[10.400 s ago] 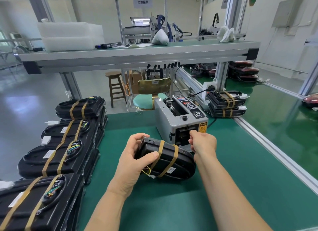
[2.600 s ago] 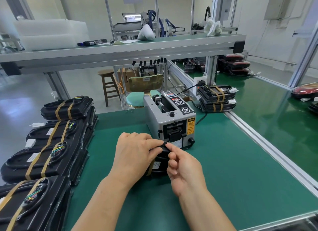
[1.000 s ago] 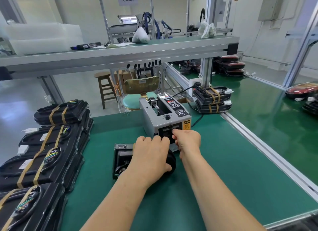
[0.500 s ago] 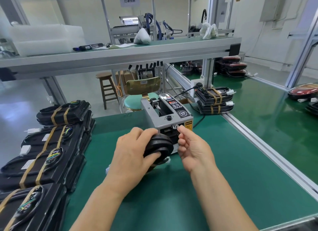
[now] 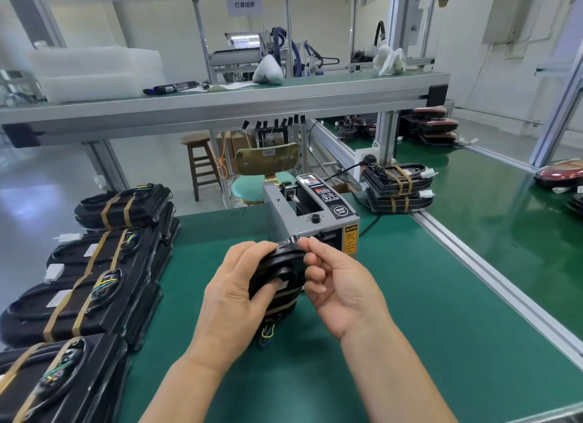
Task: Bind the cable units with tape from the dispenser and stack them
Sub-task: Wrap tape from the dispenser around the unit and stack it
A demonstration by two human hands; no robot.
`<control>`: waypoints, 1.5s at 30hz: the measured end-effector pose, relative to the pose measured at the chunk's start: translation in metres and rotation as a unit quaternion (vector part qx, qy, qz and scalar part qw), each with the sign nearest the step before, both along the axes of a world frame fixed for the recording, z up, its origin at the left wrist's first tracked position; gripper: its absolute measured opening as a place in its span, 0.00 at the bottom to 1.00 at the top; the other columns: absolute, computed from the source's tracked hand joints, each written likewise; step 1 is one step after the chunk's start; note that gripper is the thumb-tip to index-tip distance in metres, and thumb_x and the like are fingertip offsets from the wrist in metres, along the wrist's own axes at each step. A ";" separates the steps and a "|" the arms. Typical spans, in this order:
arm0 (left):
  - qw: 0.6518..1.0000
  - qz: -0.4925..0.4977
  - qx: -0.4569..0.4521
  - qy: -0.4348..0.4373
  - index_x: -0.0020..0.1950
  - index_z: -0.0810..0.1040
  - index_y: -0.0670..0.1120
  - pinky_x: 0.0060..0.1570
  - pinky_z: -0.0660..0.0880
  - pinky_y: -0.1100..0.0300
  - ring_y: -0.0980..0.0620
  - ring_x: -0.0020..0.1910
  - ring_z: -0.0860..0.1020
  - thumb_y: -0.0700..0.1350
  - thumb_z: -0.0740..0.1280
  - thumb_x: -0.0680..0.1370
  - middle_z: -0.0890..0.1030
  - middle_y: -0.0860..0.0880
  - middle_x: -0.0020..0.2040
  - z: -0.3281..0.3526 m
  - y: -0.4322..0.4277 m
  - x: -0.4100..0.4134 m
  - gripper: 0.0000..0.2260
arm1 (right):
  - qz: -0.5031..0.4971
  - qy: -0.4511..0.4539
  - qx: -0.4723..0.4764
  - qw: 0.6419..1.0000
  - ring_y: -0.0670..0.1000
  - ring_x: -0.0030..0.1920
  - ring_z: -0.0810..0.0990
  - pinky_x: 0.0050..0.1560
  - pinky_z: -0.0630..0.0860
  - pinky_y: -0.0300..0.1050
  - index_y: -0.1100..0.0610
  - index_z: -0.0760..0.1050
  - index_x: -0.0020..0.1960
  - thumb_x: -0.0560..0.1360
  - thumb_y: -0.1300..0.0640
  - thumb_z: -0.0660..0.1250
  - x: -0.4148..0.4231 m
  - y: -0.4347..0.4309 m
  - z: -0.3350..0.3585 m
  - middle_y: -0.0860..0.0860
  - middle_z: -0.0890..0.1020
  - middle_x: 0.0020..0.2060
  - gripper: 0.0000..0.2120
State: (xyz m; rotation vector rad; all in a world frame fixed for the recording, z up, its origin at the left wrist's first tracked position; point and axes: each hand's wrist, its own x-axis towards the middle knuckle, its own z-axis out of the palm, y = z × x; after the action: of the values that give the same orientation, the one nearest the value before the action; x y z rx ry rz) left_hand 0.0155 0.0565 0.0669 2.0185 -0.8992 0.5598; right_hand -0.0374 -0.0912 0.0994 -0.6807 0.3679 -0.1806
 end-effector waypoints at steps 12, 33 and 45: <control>1.000 -0.005 -0.026 -0.010 0.65 0.70 0.58 0.58 0.67 0.72 0.58 0.59 0.75 0.41 0.72 0.71 0.75 0.60 0.60 -0.009 0.010 -0.002 0.26 | 0.007 0.000 -0.105 0.994 0.42 0.22 0.67 0.20 0.61 0.33 0.62 0.81 0.45 0.73 0.62 0.71 -0.004 0.020 0.002 0.48 0.74 0.26 0.03; 0.999 -0.014 -0.034 -0.008 0.66 0.70 0.58 0.58 0.68 0.71 0.57 0.59 0.75 0.40 0.73 0.72 0.75 0.59 0.60 -0.010 0.016 -0.002 0.26 | 0.026 -0.010 -0.041 0.999 0.42 0.22 0.68 0.19 0.62 0.33 0.60 0.86 0.37 0.75 0.62 0.69 -0.006 0.029 0.004 0.49 0.74 0.27 0.10; 0.999 -0.014 -0.037 -0.007 0.66 0.69 0.60 0.58 0.68 0.72 0.57 0.59 0.76 0.42 0.71 0.71 0.74 0.59 0.60 -0.011 0.016 -0.003 0.27 | 0.015 0.016 -0.075 0.997 0.42 0.22 0.67 0.19 0.60 0.32 0.62 0.82 0.43 0.73 0.63 0.71 -0.007 0.032 0.006 0.49 0.73 0.27 0.02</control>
State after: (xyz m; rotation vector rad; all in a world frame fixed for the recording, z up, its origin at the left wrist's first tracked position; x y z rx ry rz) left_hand 0.0123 0.0728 0.0557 1.9350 -0.9017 0.5825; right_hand -0.0444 -0.0592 0.1054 -0.8383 0.3776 -0.1700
